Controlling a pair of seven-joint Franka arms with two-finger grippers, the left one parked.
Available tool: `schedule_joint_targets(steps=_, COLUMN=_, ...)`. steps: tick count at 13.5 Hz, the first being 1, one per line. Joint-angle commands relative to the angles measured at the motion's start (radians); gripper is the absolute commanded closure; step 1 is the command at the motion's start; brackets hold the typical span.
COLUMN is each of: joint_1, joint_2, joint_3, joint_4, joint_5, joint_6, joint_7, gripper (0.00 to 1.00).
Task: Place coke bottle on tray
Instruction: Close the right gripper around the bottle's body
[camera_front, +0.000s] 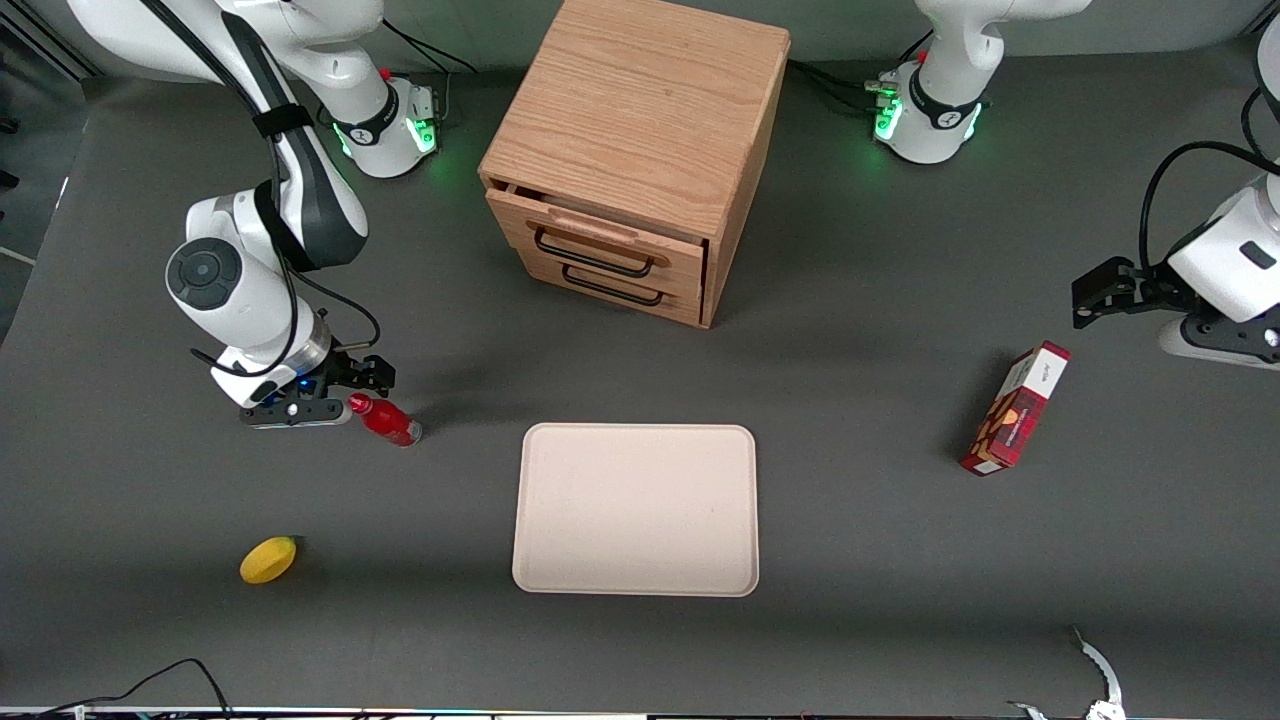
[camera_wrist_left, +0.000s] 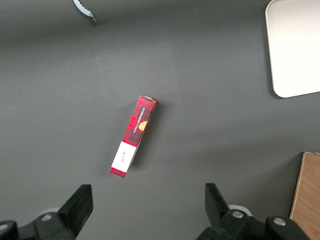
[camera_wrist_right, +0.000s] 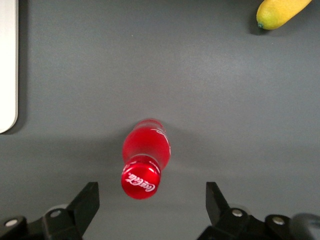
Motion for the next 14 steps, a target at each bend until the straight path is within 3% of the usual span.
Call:
schedule_joint_targets(steps=1, joint_1=0.001, joint_2=0.029, joint_3=0.007, joint_4=0.042, joint_5=-0.03, joint_6=0.012, joint_7=0.022, gripper=0.06)
schedule_joint_targets(steps=7, joint_1=-0.019, joint_2=0.066, joint_3=0.017, joint_4=0.065, joint_5=-0.049, joint_6=0.054, joint_7=-0.024, gripper=0.08)
schedule_joint_targets(steps=14, joint_1=-0.025, joint_2=0.074, joint_3=0.017, joint_4=0.077, joint_5=0.05, joint_6=0.055, joint_7=-0.059, gripper=0.21)
